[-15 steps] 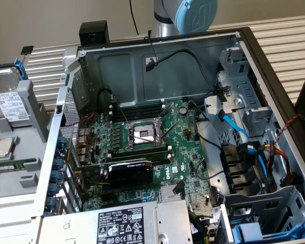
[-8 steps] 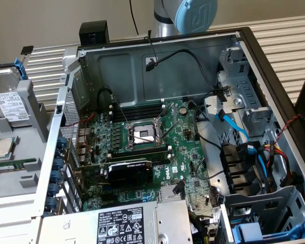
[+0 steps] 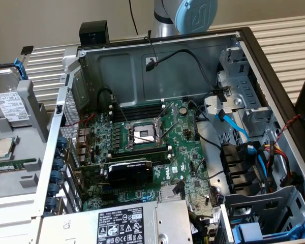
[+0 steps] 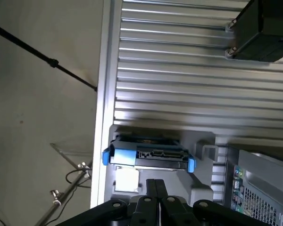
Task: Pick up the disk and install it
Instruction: 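Pick up the disk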
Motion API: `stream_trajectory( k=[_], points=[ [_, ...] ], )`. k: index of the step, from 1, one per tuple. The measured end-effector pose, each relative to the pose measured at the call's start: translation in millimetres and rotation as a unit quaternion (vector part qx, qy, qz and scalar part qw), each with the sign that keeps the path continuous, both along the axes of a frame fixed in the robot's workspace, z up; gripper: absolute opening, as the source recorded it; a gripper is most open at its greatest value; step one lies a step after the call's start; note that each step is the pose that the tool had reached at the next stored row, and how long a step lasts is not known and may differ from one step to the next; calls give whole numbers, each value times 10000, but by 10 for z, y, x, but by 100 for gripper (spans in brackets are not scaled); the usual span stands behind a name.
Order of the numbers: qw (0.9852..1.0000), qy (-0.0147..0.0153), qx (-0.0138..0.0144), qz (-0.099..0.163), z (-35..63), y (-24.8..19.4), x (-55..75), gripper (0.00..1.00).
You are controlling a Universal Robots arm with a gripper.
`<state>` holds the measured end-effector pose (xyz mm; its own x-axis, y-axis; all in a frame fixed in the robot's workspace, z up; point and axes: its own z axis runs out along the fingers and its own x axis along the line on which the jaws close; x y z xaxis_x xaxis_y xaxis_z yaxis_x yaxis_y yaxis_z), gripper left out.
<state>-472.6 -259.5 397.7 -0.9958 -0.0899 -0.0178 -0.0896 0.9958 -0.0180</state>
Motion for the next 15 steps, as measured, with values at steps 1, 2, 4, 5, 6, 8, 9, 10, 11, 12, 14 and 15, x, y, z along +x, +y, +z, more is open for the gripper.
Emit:
stream_trajectory(
  k=[1,2,4,5,6,8,9,10,11,12,14,15],
  points=[
    [10000,0,0,93,0,0,0,11],
    [9998,0,0,182,0,0,0,11],
    [9993,0,0,365,0,0,0,11],
    [9990,0,0,458,0,0,0,11],
    [9985,0,0,547,0,0,0,11],
    [9973,0,0,732,-1,0,0,11],
    [9966,0,0,822,0,0,0,11],
    [9958,0,0,915,-1,0,0,11],
    [9950,0,0,1000,-1,0,0,11],
    [9942,0,0,1079,0,0,0,11],
    [9922,0,0,1243,0,0,-1,11],
    [9911,0,0,1331,-1,0,-1,11]
  ],
)
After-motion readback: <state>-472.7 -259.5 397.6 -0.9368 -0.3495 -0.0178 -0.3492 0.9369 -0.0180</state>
